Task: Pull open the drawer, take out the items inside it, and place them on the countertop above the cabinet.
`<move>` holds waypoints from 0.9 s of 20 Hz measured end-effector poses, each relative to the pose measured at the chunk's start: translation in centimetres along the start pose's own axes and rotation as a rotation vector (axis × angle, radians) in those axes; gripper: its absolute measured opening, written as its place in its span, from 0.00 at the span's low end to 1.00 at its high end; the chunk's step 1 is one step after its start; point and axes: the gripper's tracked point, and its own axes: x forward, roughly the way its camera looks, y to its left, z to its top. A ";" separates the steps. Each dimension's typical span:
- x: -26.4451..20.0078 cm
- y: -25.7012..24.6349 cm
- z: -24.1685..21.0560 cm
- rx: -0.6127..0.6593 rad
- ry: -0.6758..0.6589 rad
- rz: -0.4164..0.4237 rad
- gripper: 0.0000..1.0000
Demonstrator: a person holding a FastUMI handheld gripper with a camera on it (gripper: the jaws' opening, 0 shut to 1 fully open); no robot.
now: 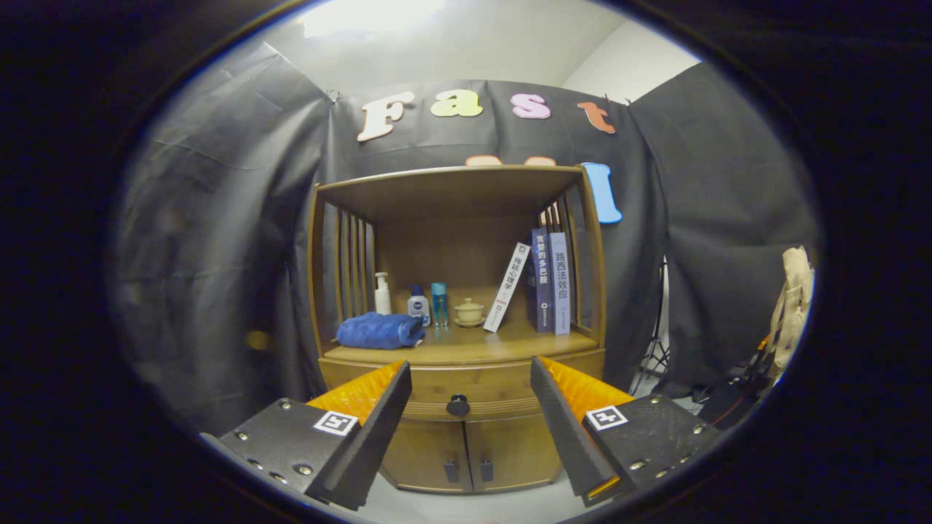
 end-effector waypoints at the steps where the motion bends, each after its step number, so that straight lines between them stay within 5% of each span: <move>1: 0.9 0.1 0.0 0.006 -0.005 0.009 0.98; 7: 7.1 -1.4 -2.9 0.011 0.018 -0.014 0.98; 18: 15.2 1.6 -16.0 -0.036 0.198 0.035 0.98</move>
